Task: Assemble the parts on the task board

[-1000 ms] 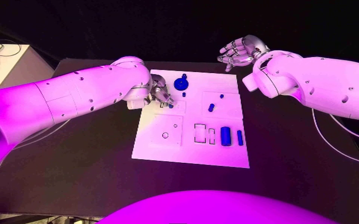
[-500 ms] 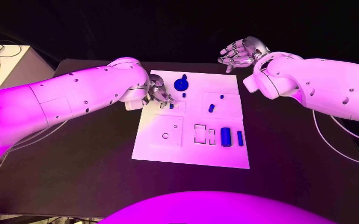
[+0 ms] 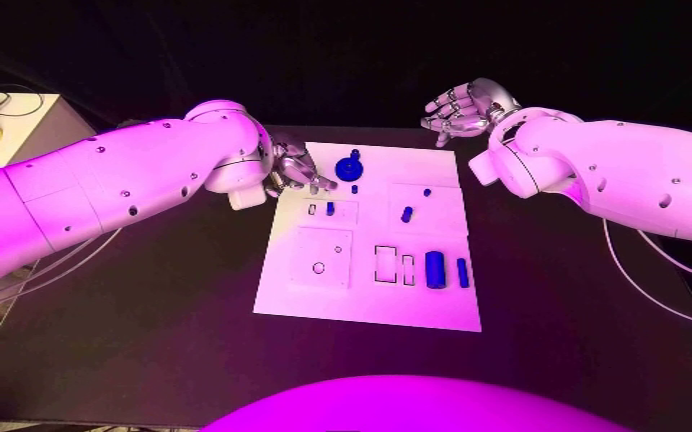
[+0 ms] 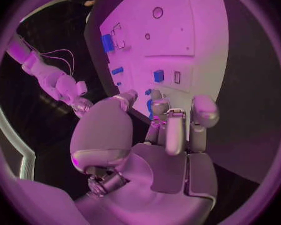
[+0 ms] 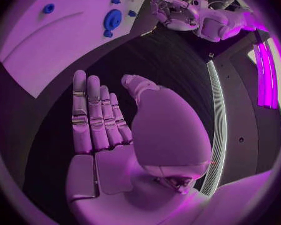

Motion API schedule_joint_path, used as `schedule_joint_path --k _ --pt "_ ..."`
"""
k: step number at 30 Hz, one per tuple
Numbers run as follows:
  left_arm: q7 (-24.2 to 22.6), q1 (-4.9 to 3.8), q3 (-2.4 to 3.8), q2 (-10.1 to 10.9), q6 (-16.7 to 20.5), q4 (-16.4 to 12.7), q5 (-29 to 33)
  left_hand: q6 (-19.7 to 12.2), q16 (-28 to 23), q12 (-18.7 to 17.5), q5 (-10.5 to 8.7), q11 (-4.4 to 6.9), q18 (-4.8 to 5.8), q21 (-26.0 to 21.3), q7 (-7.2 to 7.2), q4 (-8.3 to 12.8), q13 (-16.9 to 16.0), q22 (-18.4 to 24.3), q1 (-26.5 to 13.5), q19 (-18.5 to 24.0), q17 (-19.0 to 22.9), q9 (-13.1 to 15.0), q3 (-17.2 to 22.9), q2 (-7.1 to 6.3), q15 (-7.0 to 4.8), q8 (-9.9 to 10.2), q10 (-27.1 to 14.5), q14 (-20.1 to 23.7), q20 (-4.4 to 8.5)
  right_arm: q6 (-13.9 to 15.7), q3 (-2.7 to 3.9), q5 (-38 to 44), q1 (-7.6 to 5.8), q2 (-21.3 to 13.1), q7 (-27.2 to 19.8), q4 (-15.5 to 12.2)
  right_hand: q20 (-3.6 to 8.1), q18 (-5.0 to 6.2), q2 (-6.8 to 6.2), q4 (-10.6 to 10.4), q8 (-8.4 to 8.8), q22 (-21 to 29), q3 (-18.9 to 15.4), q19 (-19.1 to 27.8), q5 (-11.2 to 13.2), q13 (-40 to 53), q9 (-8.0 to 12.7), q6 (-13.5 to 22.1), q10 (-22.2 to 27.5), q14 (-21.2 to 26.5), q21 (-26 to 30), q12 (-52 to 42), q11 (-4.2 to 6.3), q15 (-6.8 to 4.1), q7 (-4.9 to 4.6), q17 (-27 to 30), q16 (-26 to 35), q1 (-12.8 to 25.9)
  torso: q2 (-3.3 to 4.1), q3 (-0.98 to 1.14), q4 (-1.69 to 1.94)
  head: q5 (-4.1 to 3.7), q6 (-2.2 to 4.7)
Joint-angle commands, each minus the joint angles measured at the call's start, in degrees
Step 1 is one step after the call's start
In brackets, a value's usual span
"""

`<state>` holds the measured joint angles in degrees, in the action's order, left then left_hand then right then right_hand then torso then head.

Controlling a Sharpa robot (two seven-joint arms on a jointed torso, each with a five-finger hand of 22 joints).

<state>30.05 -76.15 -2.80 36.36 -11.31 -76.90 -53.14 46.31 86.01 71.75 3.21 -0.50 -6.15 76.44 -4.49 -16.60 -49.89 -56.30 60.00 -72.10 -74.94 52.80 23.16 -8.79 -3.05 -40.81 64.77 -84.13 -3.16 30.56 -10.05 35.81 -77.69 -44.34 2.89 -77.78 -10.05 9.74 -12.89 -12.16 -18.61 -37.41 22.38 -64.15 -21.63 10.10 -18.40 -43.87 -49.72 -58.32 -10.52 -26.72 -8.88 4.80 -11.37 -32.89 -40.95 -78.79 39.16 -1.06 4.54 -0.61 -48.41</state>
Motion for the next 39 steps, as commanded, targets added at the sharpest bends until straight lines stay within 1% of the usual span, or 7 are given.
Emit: schedule_joint_path --k 1,3,6,15,24,29,39 --pt "-1.1 -0.49 0.78 1.0 0.8 -0.1 4.4 -2.0 -1.5 -2.8 0.03 -1.09 -1.08 -2.1 -1.18 -0.1 4.8 3.9 2.1 2.4 -2.1 -1.3 -0.1 0.65 1.18 2.3 -4.2 0.1 -0.66 -0.6 0.01 0.0 0.04 -0.1 -1.1 0.1 -0.15 0.54 0.13 -0.2 -0.06 0.0 0.1 0.3 0.1 0.0 0.1 0.4 0.0 0.5 0.4 0.1 -0.15 -0.05 -1.71 0.0 0.4 0.3 -0.09 0.09 0.04 0.07 0.69" --pt "-1.2 -0.79 1.34 1.4 1.0 0.6 5.1 -2.8 -2.0 -4.0 0.06 -1.6 -1.31 -2.9 -1.76 -0.1 6.9 5.1 3.6 3.1 -1.1 -2.5 0.5 1.18 1.63 3.8 -5.9 0.6 -1.05 -0.6 0.01 -0.1 0.06 -0.1 -1.2 0.1 -0.15 0.55 0.16 -0.2 -0.08 0.1 0.1 0.3 0.1 -0.1 0.1 0.4 0.0 0.5 0.4 0.0 -0.13 -0.06 -1.69 0.1 0.4 0.2 -0.06 0.09 0.02 0.17 1.0" --pt "-1.4 -1.13 1.78 1.4 1.1 2.1 5.7 -2.9 -2.0 -4.2 0.05 -1.87 -1.33 -3.0 -2.05 -0.1 7.3 5.3 4.4 3.0 -1.0 -3.5 0.9 1.33 1.86 4.7 -6.2 0.6 -1.28 -0.6 0.01 -0.2 0.08 -0.1 -1.4 0.1 -0.14 0.56 0.22 -0.1 -0.1 0.2 0.2 0.3 0.0 -0.1 0.1 0.4 0.0 0.5 0.4 0.0 -0.11 -0.08 -1.67 0.1 0.4 0.1 0.0 0.07 -0.07 0.29 1.43" --pt "-3.3 -2.42 2.23 -2.2 1.6 10.6 5.9 -5.8 -1.5 -4.5 0.08 -3.6 -1.16 -2.9 -4.11 -0.1 8.7 4.7 6.0 2.4 -1.8 -9.6 1.9 1.13 3.32 10.4 -6.4 0.2 -2.74 -0.6 0.01 -0.3 0.1 -0.3 -2.2 0.0 -0.1 0.6 0.35 0.2 -0.27 0.5 0.4 0.2 -0.1 -0.2 0.0 0.2 -0.2 0.6 0.6 -0.1 0.07 -0.19 -1.38 0.3 0.5 -0.2 0.34 0.05 -0.12 0.91 3.5" --pt "-4.5 -3.61 2.24 -8.1 -1.6 20.7 2.1 -4.5 -0.8 -3.8 0.1 -3.58 -0.84 -1.8 -4.06 0.0 7.8 2.5 7.0 1.1 -3.1 -11.1 2.9 0.9 3.4 10.5 -5.3 -0.5 -2.85 -0.5 0.01 -0.4 0.1 0.0 -2.5 -0.1 -0.06 0.63 0.4 0.2 -0.32 0.6 0.4 0.1 -0.1 -0.3 0.1 0.1 -0.3 0.5 0.6 -0.2 0.15 -0.25 -1.28 0.3 0.5 -0.3 1.07 0.13 -0.5 1.5 4.36" --pt "-4.5 -3.69 1.84 -10.1 -4.6 23.6 1.5 -4.3 -0.7 -3.7 0.07 -3.56 -0.78 -1.6 -4.03 -0.1 7.6 2.2 6.9 0.9 -3.4 -11.2 2.9 0.86 3.38 10.5 -5.1 -0.7 -2.83 -0.5 0.02 -0.4 0.1 -0.1 -2.4 -0.5 -0.04 0.64 0.46 0.2 -0.33 0.6 0.5 0.1 -0.1 -0.3 0.1 0.1 -0.3 0.5 0.7 -0.2 0.17 -0.28 -1.29 0.3 0.5 -0.3 1.64 0.15 -0.65 1.44 4.62" --pt "-4.9 -3.37 0.46 -12.9 -7.5 27.4 0.6 -2.1 -0.3 -3.3 -0.04 -3.07 -0.67 -1.0 -3.38 -0.2 7.3 1.4 5.5 0.5 -4.1 -11.2 2.7 0.53 3.02 8.8 -4.4 -1.1 -2.58 -0.6 0.03 -0.4 -0.01 -0.4 -2.4 -1.0 -0.03 0.64 0.47 0.2 -0.33 0.6 0.5 0.1 -0.1 -0.3 0.1 0.1 -0.4 0.5 0.7 -0.2 0.17 -0.3 -1.31 0.4 0.4 -0.3 2.37 -0.09 -0.72 1.42 4.77"
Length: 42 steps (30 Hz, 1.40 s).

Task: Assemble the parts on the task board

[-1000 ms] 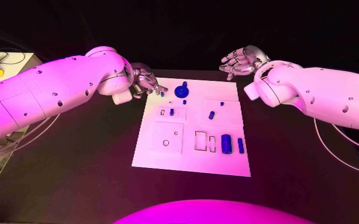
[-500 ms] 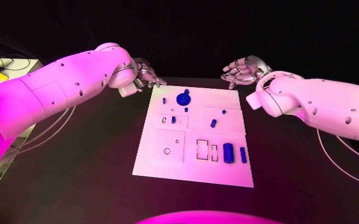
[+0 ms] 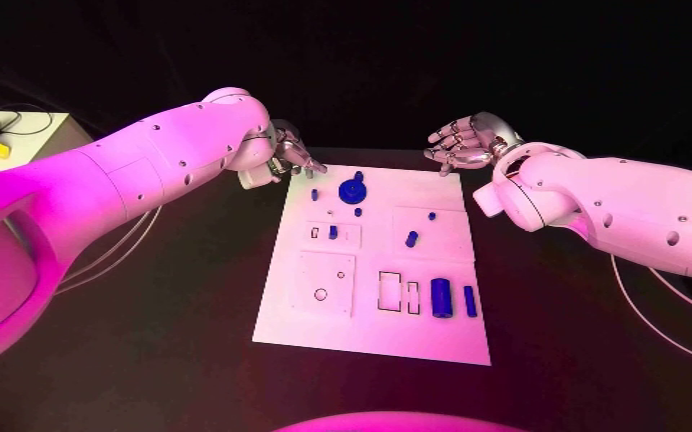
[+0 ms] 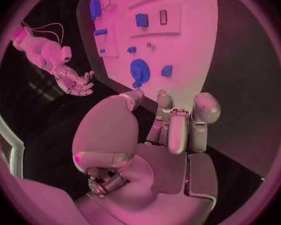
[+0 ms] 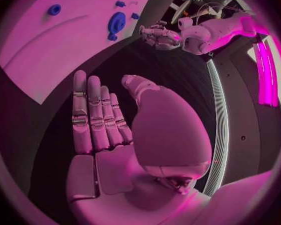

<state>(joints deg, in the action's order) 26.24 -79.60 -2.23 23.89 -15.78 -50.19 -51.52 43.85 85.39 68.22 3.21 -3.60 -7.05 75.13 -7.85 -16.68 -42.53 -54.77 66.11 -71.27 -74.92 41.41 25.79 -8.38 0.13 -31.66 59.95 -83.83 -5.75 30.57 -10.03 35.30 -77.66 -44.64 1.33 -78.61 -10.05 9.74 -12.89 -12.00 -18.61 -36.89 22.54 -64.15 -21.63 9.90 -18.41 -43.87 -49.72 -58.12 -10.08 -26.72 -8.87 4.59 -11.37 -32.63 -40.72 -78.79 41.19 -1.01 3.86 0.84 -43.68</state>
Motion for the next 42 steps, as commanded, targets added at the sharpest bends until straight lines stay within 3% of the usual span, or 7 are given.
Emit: schedule_joint_path --k 1,11,16,25,42 --pt "-1.1 0.11 -0.17 -0.6 -3.0 0.9 -1.0 0.5 0.4 0.2 -0.04 0.06 0.24 0.3 0.02 -0.1 -0.1 -0.2 -0.7 -0.3 -4.2 0.2 0.1 0.14 -0.19 -0.5 0.5 -1.4 0.03 -0.6 0.02 0.1 -0.05 -0.1 -0.9 -0.2 -0.03 0.65 0.47 0.1 -0.33 0.1 0.3 0.1 -0.1 -0.1 0.1 0.1 -0.4 0.3 0.2 -0.2 0.17 -0.1 -1.31 0.1 0.2 -0.3 0.37 -0.15 -0.05 -0.02 0.07" --pt "-1.8 0.42 -0.67 -1.5 -3.1 2.3 -1.1 0.7 0.5 0.3 -0.04 0.17 0.3 0.5 0.15 -0.1 -0.3 -0.5 -0.9 -0.5 -4.4 0.4 0.0 0.15 -0.28 -0.8 0.7 -1.5 0.1 -0.5 0.04 0.1 -0.1 -0.2 -1.1 -0.4 -0.02 0.65 0.45 0.1 -0.33 0.2 0.3 0.0 -0.1 -0.2 0.1 0.1 -0.4 0.2 0.2 -0.2 0.17 -0.1 -1.33 0.1 0.2 -0.3 0.44 -0.23 -0.04 0.07 -0.08" --pt "-1.8 0.58 -0.84 -1.6 -4.6 2.6 -0.9 0.8 0.5 0.4 -0.02 0.3 0.31 0.6 0.29 0.0 -0.3 -0.6 -0.8 -0.5 -4.5 0.6 0.1 0.19 -0.37 -1.1 0.7 -1.6 0.16 -0.4 0.04 0.1 -0.11 -0.2 -1.1 -0.4 -0.02 0.65 0.45 0.1 -0.33 0.2 0.3 0.0 -0.1 -0.2 0.1 0.1 -0.4 0.2 0.2 -0.2 0.17 -0.1 -1.33 0.1 0.2 -0.3 0.35 -0.12 -0.04 0.1 -0.16" --pt "-1.4 0.84 -1.18 -1.7 -7.2 3.2 -0.8 0.6 0.6 0.1 0.12 0.75 0.33 0.8 0.75 0.3 0.0 -0.7 1.5 -0.4 -4.5 1.3 2.2 0.24 -0.79 -2.2 0.6 -1.6 0.54 -0.3 0.04 0.1 -0.13 -0.2 -1.0 -0.4 -0.01 0.65 0.45 0.1 -0.34 0.2 0.3 0.0 -0.1 -0.2 0.1 0.1 -0.5 0.2 0.2 -0.3 0.16 -0.12 -1.35 0.2 0.2 -0.3 0.43 -0.15 -0.04 0.0 -0.44" --pt "-1.4 1.23 -1.38 -2.1 -7.5 3.6 -0.2 0.5 0.6 0.1 0.1 0.77 0.33 0.8 0.75 0.3 0.0 -0.7 1.7 -0.4 -4.6 1.4 2.5 0.12 -0.82 -2.2 0.6 -1.6 0.57 -0.2 0.04 0.1 -0.2 -0.2 -0.9 -0.5 0.0 0.64 0.45 0.1 -0.35 0.2 0.3 -0.1 -0.1 -0.2 0.1 0.1 -0.5 0.1 0.2 -0.3 0.15 -0.12 -1.37 0.2 0.2 -0.2 0.47 -0.11 -0.02 -0.34 -0.82"
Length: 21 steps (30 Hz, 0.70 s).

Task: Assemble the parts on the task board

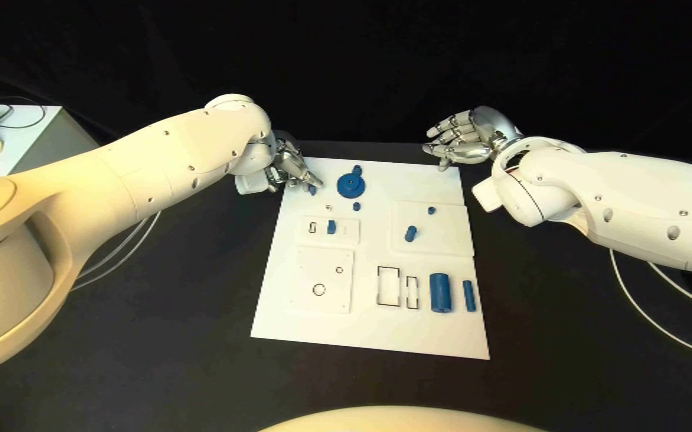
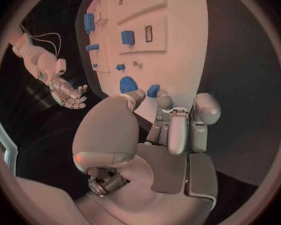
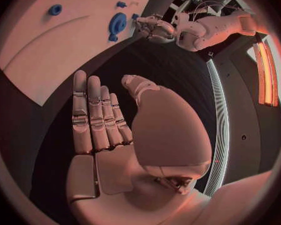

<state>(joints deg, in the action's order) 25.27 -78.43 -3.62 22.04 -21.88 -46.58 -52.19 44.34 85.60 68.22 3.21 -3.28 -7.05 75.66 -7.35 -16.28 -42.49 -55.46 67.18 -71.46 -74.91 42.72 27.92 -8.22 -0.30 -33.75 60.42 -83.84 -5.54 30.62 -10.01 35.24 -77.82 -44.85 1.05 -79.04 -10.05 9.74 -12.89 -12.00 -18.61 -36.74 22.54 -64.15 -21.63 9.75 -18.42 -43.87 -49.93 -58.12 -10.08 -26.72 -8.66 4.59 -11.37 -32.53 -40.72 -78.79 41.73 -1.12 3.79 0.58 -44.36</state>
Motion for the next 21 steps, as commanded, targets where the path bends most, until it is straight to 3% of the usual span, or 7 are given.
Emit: schedule_joint_path --k 1,8,13,16,21 --pt "-0.4 0.07 0.0 -0.3 -1.4 -0.1 0.6 0.0 0.4 0.1 0.09 0.45 0.33 0.2 0.26 -0.1 0.0 -0.1 0.7 -0.2 -4.6 0.1 0.5 -0.09 -0.39 -0.2 0.2 -1.6 0.37 -0.3 0.02 0.2 -0.04 0.0 -0.7 -0.1 0.0 0.64 0.45 0.1 -0.35 0.1 0.3 -0.1 -0.1 -0.1 0.1 0.1 -0.3 0.1 0.2 -0.3 -0.06 -0.12 -1.38 0.1 0.2 -0.2 -0.07 -0.01 0.07 -0.08 -0.15" --pt "-0.4 0.13 -0.03 -0.3 -1.5 0.0 0.7 -0.1 0.4 0.1 0.09 0.51 0.34 0.3 0.31 -0.1 0.0 -0.1 1.2 -0.2 -4.6 0.2 1.1 -0.04 -0.44 -0.4 0.2 -1.6 0.41 -0.3 0.02 0.2 -0.04 0.1 -0.6 -0.1 0.0 0.64 0.45 0.1 -0.35 0.1 0.3 -0.1 -0.1 -0.1 0.1 0.1 -0.3 0.1 0.2 -0.3 -0.06 -0.12 -1.38 0.1 0.2 -0.2 -0.07 0.02 0.08 -0.11 -0.25" --pt "-0.3 0.15 -0.04 -0.1 -0.9 0.0 1.2 -0.2 0.4 0.1 0.06 0.82 0.35 0.4 0.63 0.5 0.0 -0.3 3.4 -0.2 -4.7 0.7 4.8 1.0 -0.71 -1.1 0.3 -1.6 0.61 -0.3 0.02 0.2 -0.04 0.1 -0.6 0.0 0.0 0.64 0.45 0.1 -0.35 0.1 0.3 -0.1 -0.1 -0.1 0.1 0.1 -0.3 0.1 0.2 -0.3 -0.06 -0.12 -1.38 0.1 0.2 -0.2 -0.06 0.01 0.09 -0.14 -0.32" --pt "-0.3 0.15 -0.04 0.0 -0.7 -0.2 1.6 -0.1 0.5 0.0 0.05 1.17 0.36 0.5 1.01 1.5 0.0 -0.4 5.0 -0.2 -4.7 1.5 7.8 1.57 -1.0 -2.2 0.4 -1.6 0.84 -0.3 0.02 0.2 -0.04 0.1 -0.6 0.0 0.0 0.64 0.45 0.1 -0.35 0.1 0.3 -0.1 -0.1 -0.1 0.1 0.1 -0.3 0.1 0.2 -0.3 -0.06 -0.12 -1.38 0.1 0.2 -0.2 -0.05 -0.01 0.09 -0.2 -0.46" --pt "-0.2 0.15 -0.04 0.3 -0.5 -0.6 2.7 -0.4 0.5 -0.1 0.08 1.79 0.41 0.7 1.7 3.4 -0.1 -0.6 5.5 -0.3 -4.9 4.4 13.0 1.33 -1.52 -5.3 0.9 -1.7 1.3 -0.4 0.01 0.2 -0.04 0.1 -0.6 0.1 0.0 0.64 0.45 0.1 -0.35 0.1 0.3 -0.1 -0.1 -0.1 0.1 0.1 -0.3 0.1 0.2 -0.3 -0.06 -0.12 -1.38 0.1 0.2 -0.2 -0.02 0.02 0.07 -0.22 -0.51"
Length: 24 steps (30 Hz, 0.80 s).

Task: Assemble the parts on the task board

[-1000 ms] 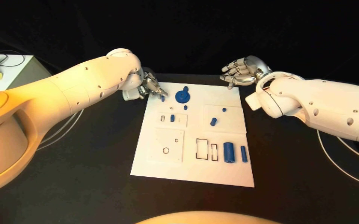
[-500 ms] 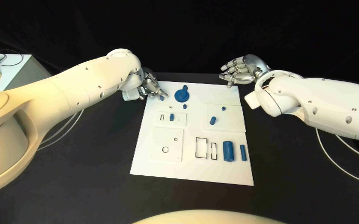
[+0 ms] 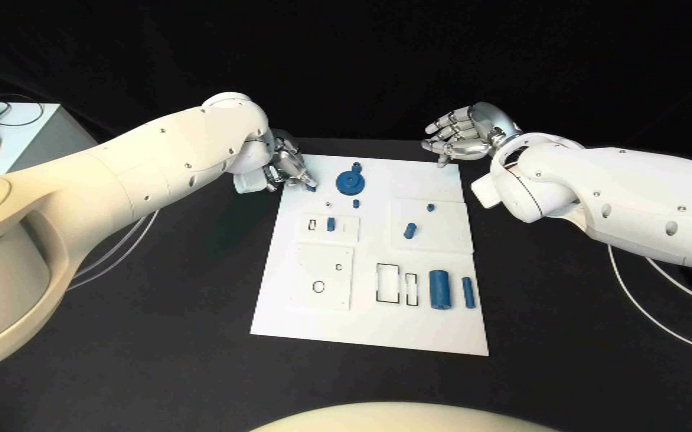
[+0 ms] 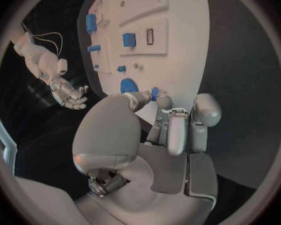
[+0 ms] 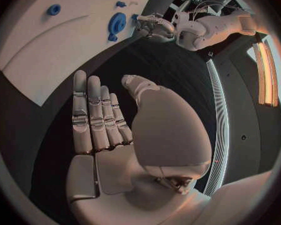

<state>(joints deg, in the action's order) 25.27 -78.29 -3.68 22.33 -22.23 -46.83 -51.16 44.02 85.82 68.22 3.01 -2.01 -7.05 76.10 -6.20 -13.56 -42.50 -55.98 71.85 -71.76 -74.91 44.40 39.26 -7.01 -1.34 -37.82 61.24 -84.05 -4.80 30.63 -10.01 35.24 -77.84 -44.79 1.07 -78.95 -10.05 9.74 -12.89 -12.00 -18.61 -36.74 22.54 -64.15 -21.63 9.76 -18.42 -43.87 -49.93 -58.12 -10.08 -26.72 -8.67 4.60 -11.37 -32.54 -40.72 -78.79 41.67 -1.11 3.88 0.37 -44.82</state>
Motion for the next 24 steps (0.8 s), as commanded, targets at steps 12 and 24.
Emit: schedule_joint_path --k 12,24 --pt "0.7 -0.01 0.34 2.4 1.5 -3.7 5.2 -1.5 0.4 0.7 0.35 1.35 0.54 0.7 1.49 2.5 -0.9 -0.8 -2.6 -0.4 -5.1 9.8 10.5 0.22 -1.21 -9.2 1.0 -1.6 1.21 -0.7 0.01 0.2 -0.02 0.0 -0.3 0.3 0.01 0.63 0.46 0.0 -0.37 0.2 0.3 -0.2 -0.1 -0.2 0.1 0.0 -0.4 0.1 0.3 -0.3 -0.08 -0.11 -1.44 0.1 0.2 -0.1 -0.18 0.03 0.11 -0.16 -0.36" --pt "2.9 -0.07 0.28 7.2 4.4 -12.8 6.8 -1.5 1.3 2.4 0.76 1.77 0.94 1.9 1.9 6.1 -3.2 -3.0 -5.0 -1.7 -7.2 11.6 16.4 -0.99 -1.64 -11.6 2.9 -2.6 1.46 -0.9 -0.01 0.2 0.0 -0.1 -0.2 0.9 0.01 0.61 0.42 0.0 -0.37 0.3 0.3 -0.2 -0.1 -0.3 0.1 0.1 -0.4 0.1 0.3 -0.3 -0.1 -0.09 -1.46 0.2 0.2 -0.1 -1.02 -0.01 0.52 0.13 -0.9"
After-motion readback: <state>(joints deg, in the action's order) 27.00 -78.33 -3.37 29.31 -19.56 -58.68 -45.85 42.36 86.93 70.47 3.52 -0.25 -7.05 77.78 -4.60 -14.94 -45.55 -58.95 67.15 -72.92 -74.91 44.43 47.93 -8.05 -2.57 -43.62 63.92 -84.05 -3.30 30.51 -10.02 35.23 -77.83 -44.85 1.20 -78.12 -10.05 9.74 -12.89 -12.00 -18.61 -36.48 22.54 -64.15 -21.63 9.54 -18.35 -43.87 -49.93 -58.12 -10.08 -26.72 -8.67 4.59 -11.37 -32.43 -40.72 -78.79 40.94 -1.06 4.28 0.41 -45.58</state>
